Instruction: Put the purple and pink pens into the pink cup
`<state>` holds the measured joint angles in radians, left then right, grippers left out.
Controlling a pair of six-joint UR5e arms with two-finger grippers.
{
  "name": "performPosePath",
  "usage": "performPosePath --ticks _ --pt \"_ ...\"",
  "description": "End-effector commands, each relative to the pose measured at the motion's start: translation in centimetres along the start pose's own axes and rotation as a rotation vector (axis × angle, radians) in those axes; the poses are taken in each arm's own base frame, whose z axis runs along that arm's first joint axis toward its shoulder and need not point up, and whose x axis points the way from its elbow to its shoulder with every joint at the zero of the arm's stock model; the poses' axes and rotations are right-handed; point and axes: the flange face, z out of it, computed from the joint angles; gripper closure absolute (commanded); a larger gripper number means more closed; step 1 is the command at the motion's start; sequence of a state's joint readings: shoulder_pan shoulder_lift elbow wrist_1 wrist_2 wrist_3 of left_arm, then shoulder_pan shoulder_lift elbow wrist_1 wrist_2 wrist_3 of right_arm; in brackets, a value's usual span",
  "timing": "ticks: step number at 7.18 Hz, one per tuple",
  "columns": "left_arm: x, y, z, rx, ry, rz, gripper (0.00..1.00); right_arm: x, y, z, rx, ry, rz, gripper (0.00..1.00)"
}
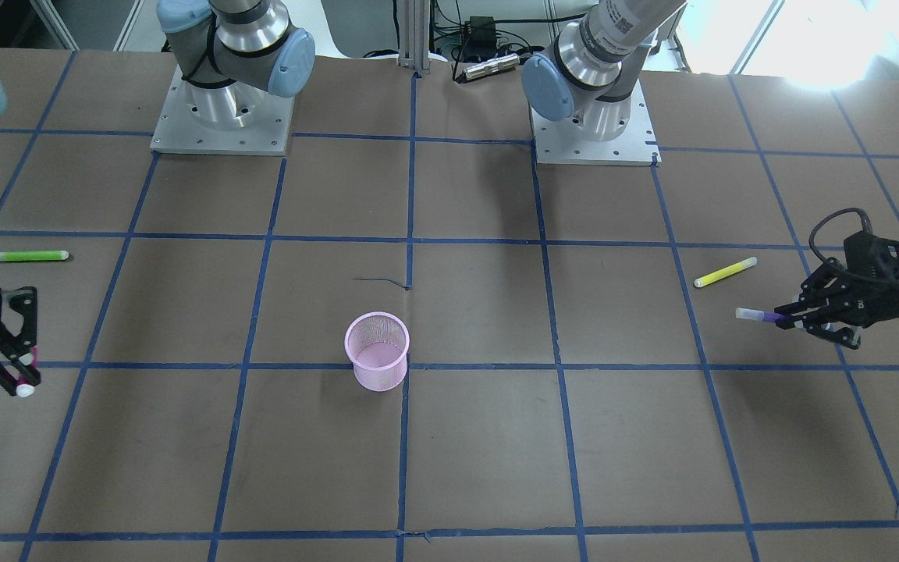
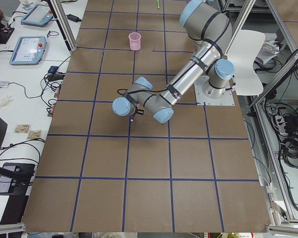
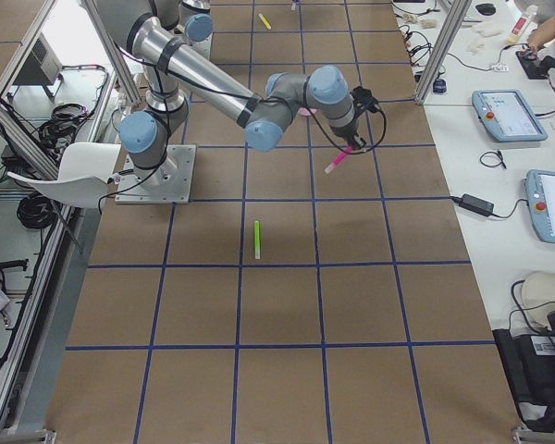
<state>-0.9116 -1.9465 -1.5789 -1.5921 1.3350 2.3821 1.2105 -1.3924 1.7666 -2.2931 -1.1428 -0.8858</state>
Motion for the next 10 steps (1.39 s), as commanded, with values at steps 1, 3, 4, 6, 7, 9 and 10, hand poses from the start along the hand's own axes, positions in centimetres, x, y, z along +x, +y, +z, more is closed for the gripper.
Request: performPosePath --ticks 1,3,4,6,7,9,10 --pt "-0.1 -10.6 -2.2 -0.043 0.020 -0.198 1.00 -14.7 -8.9 1.0 0.173 -0.007 -0.009 1.00" --pt "-0.5 -20.0 -2.3 -0.103 -0.004 -0.386 1.00 -24.9 -10.5 2.5 0.282 0.005 0.025 1.00" --pt "-0.2 -23.3 -2.4 -0.121 -0.029 -0.573 1.00 -27.2 -9.3 4.3 0.321 0.030 0.017 1.00" --pt "0.8 -28.6 -2.6 -0.141 -0.073 -0.825 1.00 -30.1 -6.3 7.7 0.367 0.050 0.018 1.00" --pt "1.3 -31.5 -2.1 -0.147 -0.096 -1.025 1.00 -30.5 -5.8 8.5 0.386 0.033 0.098 1.00" --pt "1.4 -36.1 -0.4 -0.147 -0.139 -1.436 1.00 -32.0 -4.2 9.8 0.412 0.014 0.142 1.00" --pt "1.1 -37.8 1.1 -0.155 -0.143 -1.642 1.00 -32.8 -2.8 10.7 0.408 0.004 0.142 1.00"
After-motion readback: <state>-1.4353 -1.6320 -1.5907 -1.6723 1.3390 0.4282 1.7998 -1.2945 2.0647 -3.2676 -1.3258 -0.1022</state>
